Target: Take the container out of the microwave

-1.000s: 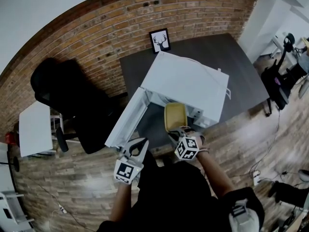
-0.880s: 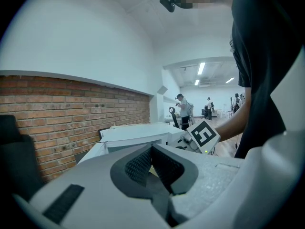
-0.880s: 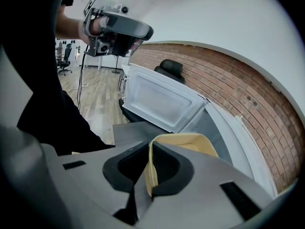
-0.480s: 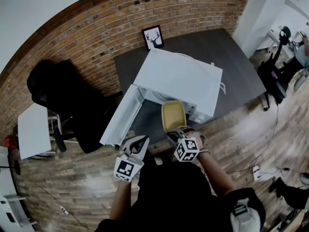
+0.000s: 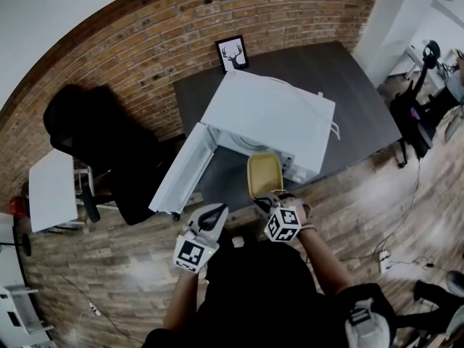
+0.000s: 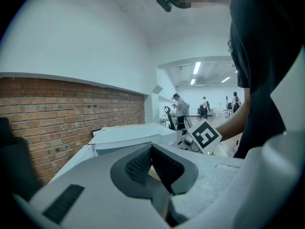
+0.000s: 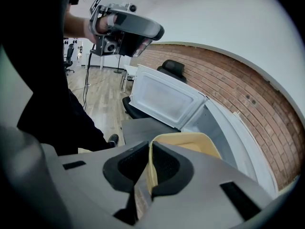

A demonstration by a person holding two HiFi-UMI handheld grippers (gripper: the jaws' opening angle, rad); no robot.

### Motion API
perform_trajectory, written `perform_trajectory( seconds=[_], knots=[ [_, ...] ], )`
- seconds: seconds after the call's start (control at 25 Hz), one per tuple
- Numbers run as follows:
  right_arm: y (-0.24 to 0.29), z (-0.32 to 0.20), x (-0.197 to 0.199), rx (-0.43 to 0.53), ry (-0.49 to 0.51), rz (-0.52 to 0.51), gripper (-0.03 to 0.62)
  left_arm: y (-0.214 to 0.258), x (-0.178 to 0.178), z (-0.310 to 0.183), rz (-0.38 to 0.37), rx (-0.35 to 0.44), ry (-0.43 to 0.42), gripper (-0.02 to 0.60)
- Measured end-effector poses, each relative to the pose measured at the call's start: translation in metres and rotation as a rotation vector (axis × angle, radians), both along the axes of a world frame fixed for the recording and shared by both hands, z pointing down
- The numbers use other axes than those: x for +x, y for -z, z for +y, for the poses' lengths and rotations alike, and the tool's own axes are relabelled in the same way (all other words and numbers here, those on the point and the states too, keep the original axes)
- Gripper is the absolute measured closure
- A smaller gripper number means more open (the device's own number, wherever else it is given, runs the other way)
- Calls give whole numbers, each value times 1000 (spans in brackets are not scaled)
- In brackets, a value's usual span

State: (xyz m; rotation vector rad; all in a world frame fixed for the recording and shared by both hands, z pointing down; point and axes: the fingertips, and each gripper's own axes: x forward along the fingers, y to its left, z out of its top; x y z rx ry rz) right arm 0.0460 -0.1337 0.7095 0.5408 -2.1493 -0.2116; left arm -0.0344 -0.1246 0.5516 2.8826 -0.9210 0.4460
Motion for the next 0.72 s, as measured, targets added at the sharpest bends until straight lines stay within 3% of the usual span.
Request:
perform_trajectory(
  seconds=[0.28,0.72],
  knots=[
    [-6,5,2,-3,4,-1,568,0,-10,4,-4,4,41,578],
    [-4,13,2,-11,-17,-50,568,3,-7,18,-14,5,40,578]
  ],
)
